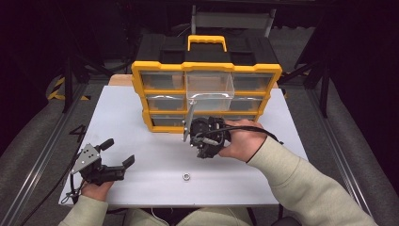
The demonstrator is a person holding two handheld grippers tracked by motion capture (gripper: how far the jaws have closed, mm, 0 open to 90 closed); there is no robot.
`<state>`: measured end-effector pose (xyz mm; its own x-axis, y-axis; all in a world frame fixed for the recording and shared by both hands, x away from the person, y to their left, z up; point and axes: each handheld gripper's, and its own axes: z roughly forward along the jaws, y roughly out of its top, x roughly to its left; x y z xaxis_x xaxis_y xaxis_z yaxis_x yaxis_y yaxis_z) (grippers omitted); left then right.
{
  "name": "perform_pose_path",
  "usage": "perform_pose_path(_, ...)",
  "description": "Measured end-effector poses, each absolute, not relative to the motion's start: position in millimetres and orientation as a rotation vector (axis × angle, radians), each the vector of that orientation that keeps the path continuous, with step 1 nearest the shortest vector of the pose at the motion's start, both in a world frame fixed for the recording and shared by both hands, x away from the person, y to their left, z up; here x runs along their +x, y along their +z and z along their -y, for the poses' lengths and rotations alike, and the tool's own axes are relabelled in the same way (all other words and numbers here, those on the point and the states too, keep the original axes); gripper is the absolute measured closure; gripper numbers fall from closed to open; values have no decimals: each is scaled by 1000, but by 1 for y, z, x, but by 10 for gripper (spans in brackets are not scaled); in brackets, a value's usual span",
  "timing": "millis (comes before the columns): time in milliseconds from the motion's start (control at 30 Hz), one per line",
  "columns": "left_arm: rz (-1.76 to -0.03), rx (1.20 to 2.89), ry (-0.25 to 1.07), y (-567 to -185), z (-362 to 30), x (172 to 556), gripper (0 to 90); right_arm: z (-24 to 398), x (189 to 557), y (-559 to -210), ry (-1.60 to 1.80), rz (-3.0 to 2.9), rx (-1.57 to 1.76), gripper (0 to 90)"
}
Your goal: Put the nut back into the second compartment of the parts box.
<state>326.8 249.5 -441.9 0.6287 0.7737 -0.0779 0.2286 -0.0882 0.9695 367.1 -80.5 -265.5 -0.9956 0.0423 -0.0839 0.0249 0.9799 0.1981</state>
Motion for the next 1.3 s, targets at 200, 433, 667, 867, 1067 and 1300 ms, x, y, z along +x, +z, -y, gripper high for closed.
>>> perform_pose_path(200,-839,1638,558,-442,-249,327,4,79,369,-246,301,-3017,38,700)
perform_pose_path(433,-840,1639,558,-442,-250,327,4,79,372,-221,306,-2993,39,700)
perform_pose_path(667,-837,1640,556,-442,-249,327,4,78,378,-196,333,-2968,38,700)
perform_pose_path(867,-834,1644,556,-441,-250,326,4,78,384,-177,350,-2946,52,700)
perform_pose_path(1067,-834,1642,555,-441,-250,326,4,79,389,-165,370,-2933,62,700)
perform_pose_path(1300,-834,1638,555,-441,-250,326,4,81,401,-150,390,-2920,97,700)
